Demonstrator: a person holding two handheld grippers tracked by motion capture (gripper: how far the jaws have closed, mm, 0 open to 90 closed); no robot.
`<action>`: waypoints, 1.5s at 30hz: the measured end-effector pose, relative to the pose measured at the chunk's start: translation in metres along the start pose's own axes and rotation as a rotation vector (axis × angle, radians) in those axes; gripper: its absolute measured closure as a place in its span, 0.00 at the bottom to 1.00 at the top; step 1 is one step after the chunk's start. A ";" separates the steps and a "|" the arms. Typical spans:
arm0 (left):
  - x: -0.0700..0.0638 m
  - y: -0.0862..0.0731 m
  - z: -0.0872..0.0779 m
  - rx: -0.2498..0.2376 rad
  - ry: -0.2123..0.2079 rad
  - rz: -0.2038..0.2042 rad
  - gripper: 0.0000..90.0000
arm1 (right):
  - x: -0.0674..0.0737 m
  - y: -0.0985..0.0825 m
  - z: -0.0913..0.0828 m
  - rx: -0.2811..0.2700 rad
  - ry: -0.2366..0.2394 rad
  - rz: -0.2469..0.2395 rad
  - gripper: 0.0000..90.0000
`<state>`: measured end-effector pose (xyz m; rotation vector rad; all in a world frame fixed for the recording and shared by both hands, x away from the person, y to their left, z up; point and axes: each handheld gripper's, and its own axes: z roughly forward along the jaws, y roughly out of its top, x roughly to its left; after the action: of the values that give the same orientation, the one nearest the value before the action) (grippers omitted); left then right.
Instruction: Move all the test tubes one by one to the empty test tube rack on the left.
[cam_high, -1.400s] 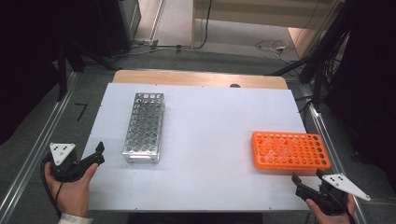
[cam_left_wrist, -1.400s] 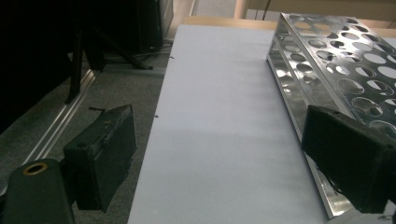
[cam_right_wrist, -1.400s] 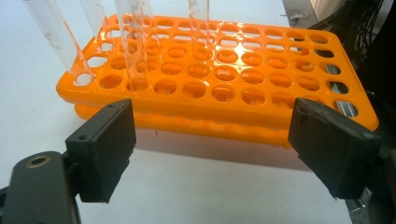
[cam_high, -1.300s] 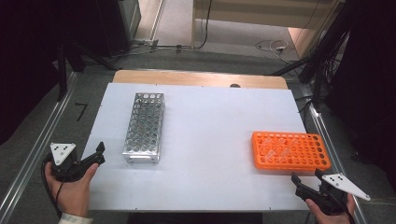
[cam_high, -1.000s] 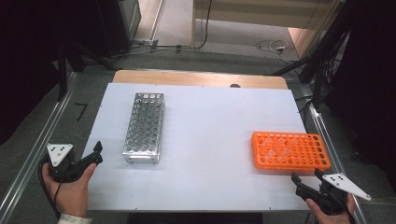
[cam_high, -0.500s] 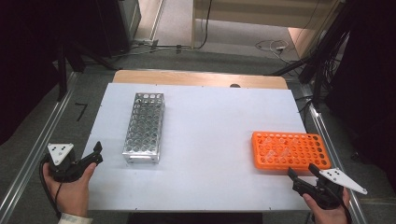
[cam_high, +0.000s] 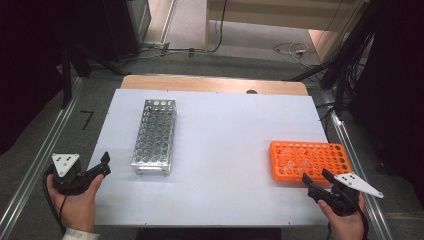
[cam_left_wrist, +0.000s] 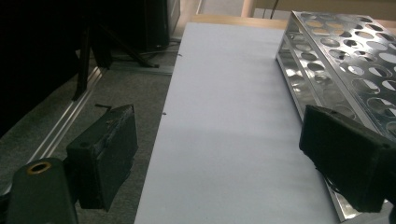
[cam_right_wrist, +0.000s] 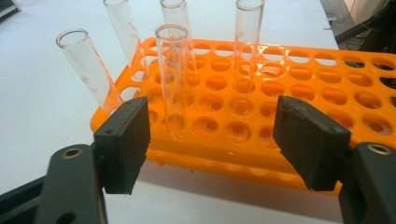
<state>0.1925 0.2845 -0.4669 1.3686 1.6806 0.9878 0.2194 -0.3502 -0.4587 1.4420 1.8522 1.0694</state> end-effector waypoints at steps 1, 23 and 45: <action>0.000 0.000 0.000 0.000 0.000 0.000 0.13 | 0.001 0.001 0.002 0.003 0.000 -0.002 0.32; -0.001 0.000 0.000 -0.001 -0.013 0.000 0.15 | 0.008 0.006 0.028 0.031 0.084 -0.012 0.64; 0.001 0.000 -0.001 -0.001 -0.013 -0.004 0.15 | 0.009 0.012 0.028 0.020 0.097 -0.027 0.81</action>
<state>0.1909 0.2853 -0.4666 1.3683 1.6728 0.9756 0.2456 -0.3337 -0.4632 1.3945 1.9493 1.1291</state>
